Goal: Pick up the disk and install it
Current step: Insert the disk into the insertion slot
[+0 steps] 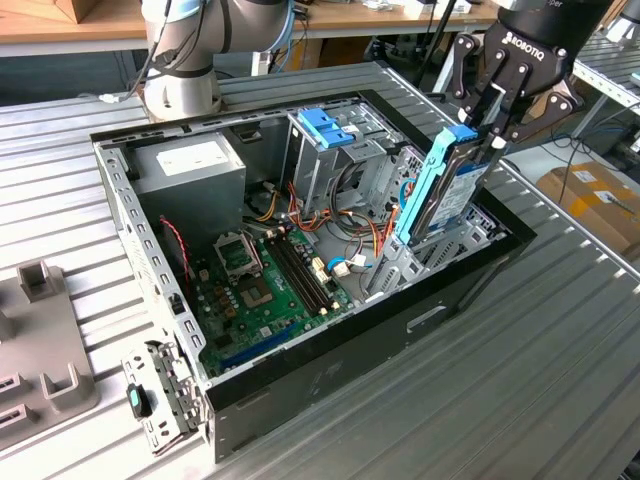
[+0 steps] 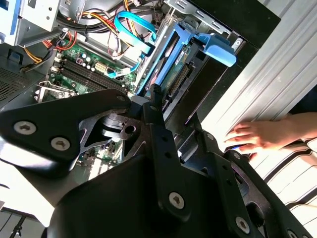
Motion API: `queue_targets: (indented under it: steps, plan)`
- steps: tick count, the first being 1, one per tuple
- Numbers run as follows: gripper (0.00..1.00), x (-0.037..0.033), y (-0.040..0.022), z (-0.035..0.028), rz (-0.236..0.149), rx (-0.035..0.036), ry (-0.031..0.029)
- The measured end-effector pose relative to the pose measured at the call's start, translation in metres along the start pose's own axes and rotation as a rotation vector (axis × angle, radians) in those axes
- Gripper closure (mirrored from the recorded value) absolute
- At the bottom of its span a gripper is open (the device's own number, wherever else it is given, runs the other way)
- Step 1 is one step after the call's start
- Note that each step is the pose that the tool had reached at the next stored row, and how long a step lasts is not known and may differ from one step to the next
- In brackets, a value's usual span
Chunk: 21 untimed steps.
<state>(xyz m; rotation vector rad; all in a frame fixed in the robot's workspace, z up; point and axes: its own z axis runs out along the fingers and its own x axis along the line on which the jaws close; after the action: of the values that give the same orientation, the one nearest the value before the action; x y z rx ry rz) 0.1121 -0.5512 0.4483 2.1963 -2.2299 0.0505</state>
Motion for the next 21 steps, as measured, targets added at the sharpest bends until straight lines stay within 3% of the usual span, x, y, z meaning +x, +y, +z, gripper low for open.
queue_targets:
  steps: [10, 21]
  plan:
    - [0.65, -0.0001, 0.0001, 0.0031, 0.000, 0.0000, 0.0000]
    - [0.65, -0.0008, 0.0004, 0.0254, 0.000, 0.0000, -0.0001]
